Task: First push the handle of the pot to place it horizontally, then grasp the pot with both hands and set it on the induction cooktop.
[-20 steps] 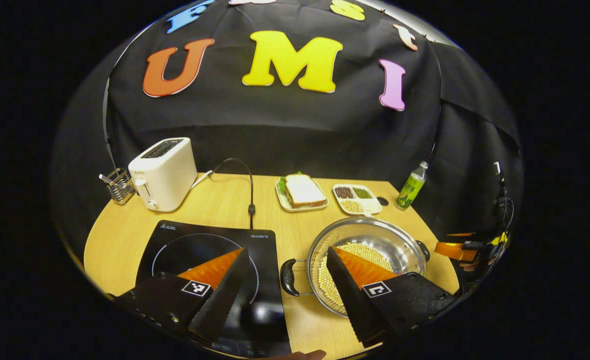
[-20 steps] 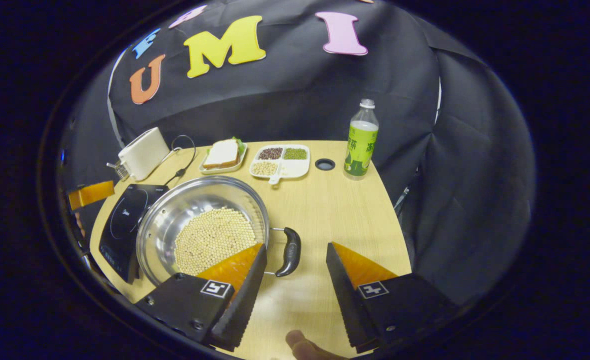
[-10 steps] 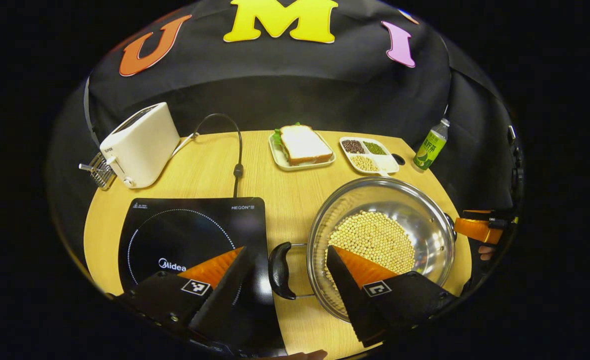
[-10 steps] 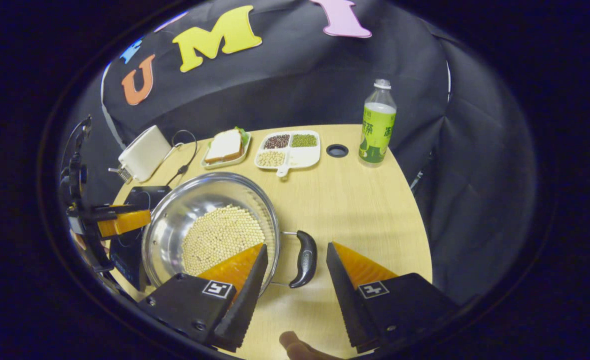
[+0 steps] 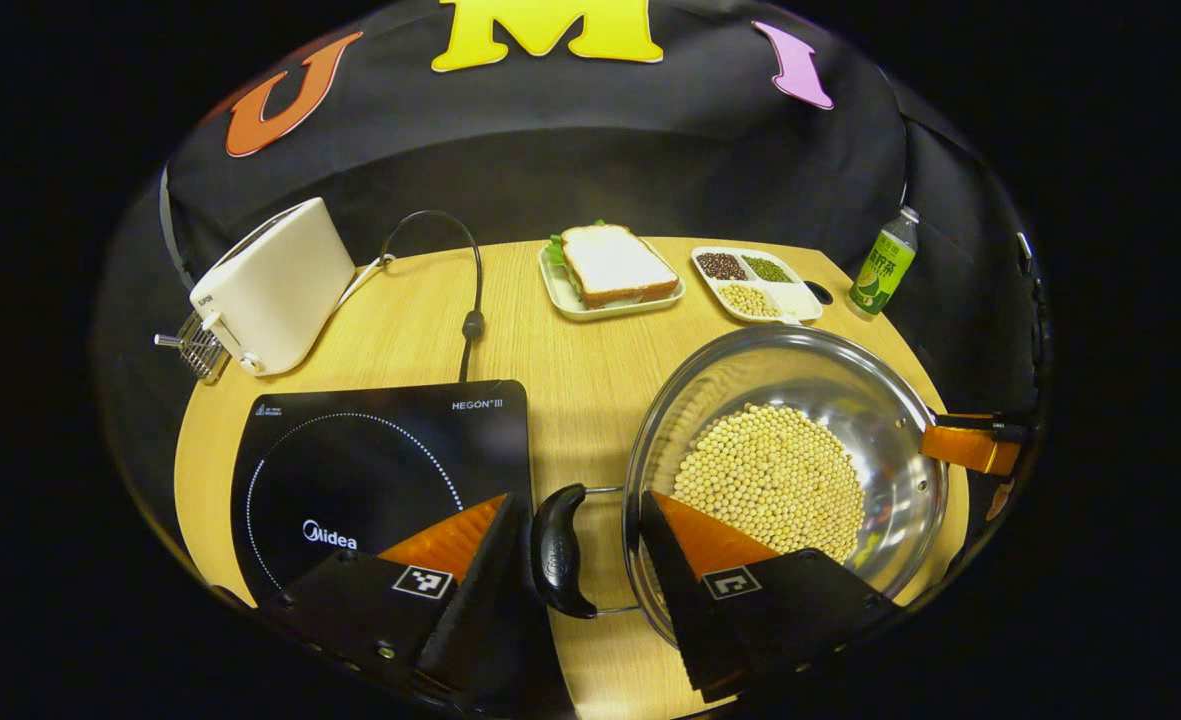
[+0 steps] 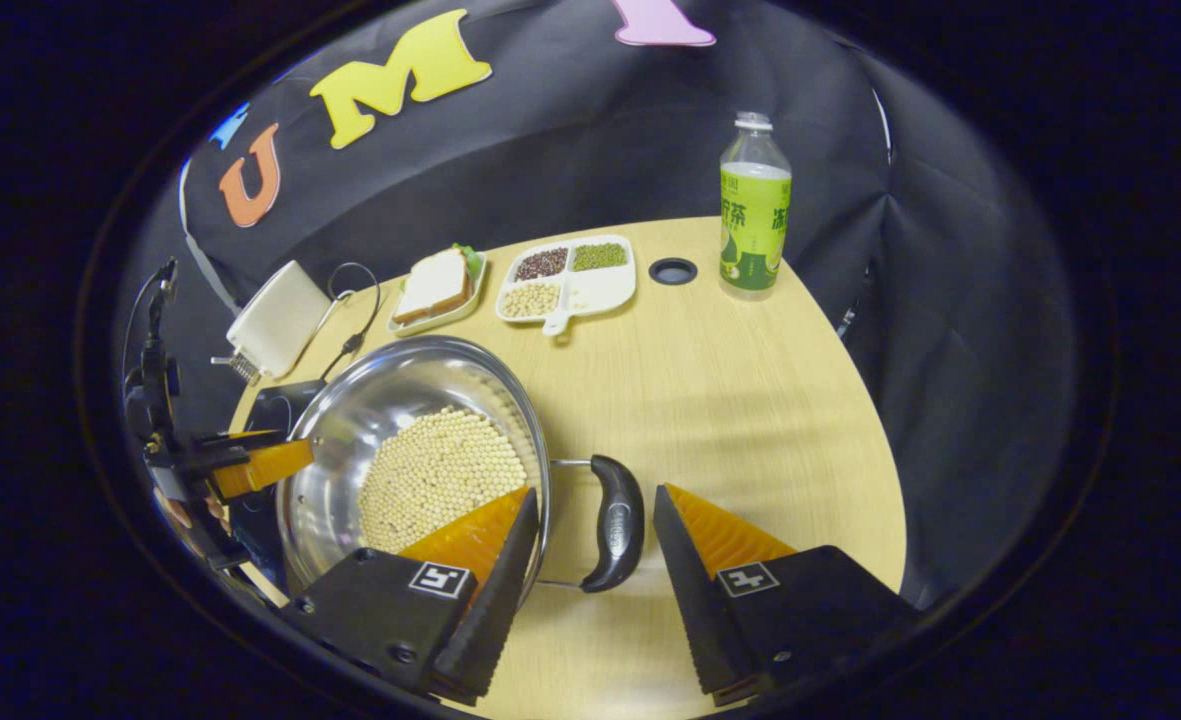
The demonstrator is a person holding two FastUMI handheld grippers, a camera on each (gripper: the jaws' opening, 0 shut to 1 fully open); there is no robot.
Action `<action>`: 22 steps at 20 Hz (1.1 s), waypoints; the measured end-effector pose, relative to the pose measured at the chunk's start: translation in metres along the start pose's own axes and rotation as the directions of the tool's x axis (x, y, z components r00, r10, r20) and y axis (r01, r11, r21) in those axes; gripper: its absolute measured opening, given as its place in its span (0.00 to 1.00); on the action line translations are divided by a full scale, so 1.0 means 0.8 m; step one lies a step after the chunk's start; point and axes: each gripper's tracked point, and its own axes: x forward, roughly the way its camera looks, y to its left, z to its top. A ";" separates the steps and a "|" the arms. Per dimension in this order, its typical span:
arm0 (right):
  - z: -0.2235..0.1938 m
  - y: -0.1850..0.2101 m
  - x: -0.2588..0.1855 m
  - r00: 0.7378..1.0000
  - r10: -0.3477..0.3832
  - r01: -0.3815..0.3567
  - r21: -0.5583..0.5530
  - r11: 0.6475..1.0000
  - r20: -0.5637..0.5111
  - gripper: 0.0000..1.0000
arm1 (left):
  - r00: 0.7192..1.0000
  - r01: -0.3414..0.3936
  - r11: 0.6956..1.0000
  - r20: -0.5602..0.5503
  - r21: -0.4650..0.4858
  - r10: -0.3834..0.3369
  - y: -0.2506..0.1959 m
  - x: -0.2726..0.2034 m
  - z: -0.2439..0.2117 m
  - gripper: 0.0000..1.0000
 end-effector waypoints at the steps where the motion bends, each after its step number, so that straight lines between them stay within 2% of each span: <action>1: -0.002 0.000 0.004 1.000 0.005 -0.005 0.011 1.000 -0.005 0.73 | 1.000 -0.002 1.000 0.005 -0.002 0.002 -0.001 0.000 -0.001 0.60; 2: -0.006 0.003 0.005 1.000 0.009 -0.009 0.022 1.000 -0.011 0.72 | 1.000 -0.009 1.000 0.011 0.008 0.009 0.000 0.003 -0.002 0.63; 3: -0.007 0.002 0.006 1.000 0.008 -0.008 0.034 0.999 -0.010 0.65 | 1.000 -0.018 1.000 0.018 0.025 0.018 0.000 0.002 -0.003 0.65; 8: -0.010 0.003 0.005 1.000 -0.006 0.006 0.044 0.999 -0.008 0.60 | 0.998 -0.044 0.998 0.039 0.043 0.042 0.000 0.003 -0.003 0.65; 9: -0.010 0.003 0.004 1.000 -0.008 0.008 0.041 0.999 -0.005 0.59 | 0.999 -0.040 0.998 0.036 0.043 0.038 0.000 0.002 -0.004 0.72; 10: -0.011 0.003 0.003 1.000 -0.012 0.012 0.035 0.999 -0.004 0.58 | 0.999 -0.037 0.999 0.041 0.040 0.036 -0.001 0.002 -0.003 0.62; 11: -0.011 0.003 0.002 1.000 -0.017 0.017 0.040 0.999 0.000 0.58 | 0.999 -0.035 0.998 0.040 0.043 0.034 -0.002 0.001 -0.004 0.72; 12: -0.013 0.003 0.000 1.000 -0.020 0.020 0.044 0.999 0.000 0.58 | 0.998 -0.037 0.998 0.043 0.043 0.035 -0.002 0.000 -0.004 0.62; 13: -0.013 0.002 -0.001 1.000 -0.021 0.021 0.048 0.999 0.002 0.58 | 0.999 -0.036 0.998 0.040 0.043 0.034 -0.003 -0.001 -0.007 0.59; 22: -0.011 0.017 -0.055 0.998 -0.049 0.047 0.029 0.998 0.045 0.58 | 0.996 -0.002 0.999 0.090 0.041 -0.001 -0.005 -0.042 0.005 0.59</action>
